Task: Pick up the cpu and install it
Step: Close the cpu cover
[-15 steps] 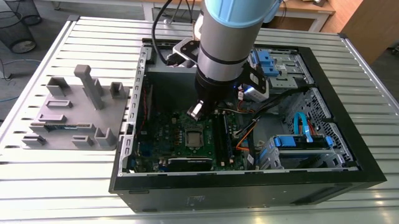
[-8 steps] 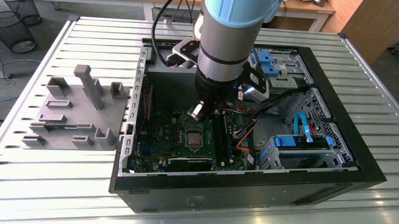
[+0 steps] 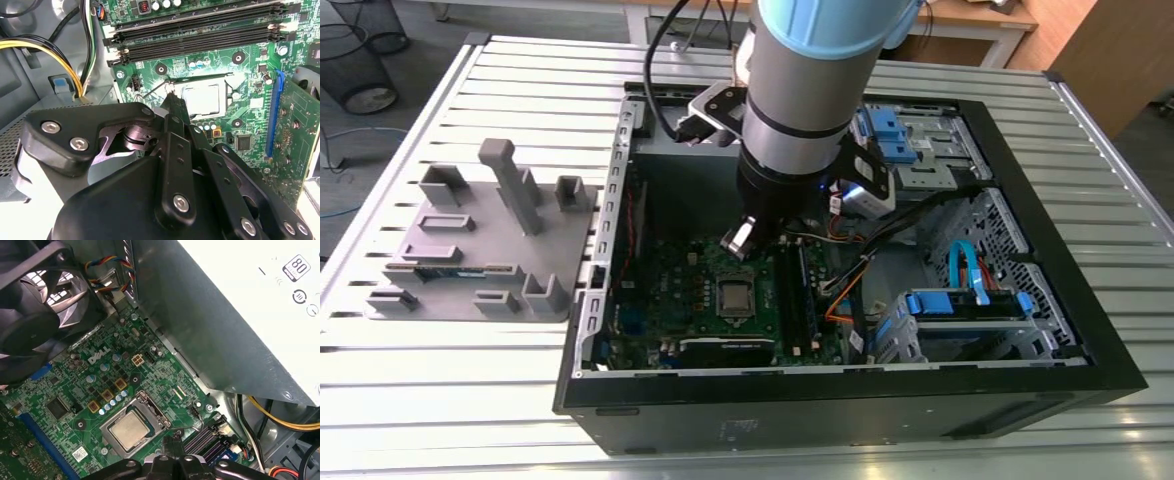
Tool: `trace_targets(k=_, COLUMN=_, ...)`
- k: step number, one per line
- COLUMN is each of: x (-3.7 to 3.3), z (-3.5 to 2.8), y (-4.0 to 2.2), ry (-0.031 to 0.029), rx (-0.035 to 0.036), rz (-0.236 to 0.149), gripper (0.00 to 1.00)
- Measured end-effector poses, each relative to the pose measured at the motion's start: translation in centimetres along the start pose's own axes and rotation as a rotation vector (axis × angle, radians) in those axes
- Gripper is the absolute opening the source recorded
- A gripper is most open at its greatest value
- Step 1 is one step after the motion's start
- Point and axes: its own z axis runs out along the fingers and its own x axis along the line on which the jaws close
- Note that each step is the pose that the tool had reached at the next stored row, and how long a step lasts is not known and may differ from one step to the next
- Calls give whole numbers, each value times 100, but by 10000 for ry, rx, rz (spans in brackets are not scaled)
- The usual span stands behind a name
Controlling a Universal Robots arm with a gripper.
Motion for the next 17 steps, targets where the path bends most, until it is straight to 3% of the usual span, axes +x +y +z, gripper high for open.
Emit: trace_targets(k=17, x=91, z=28, y=104, ry=1, rx=2, rz=0, gripper=11)
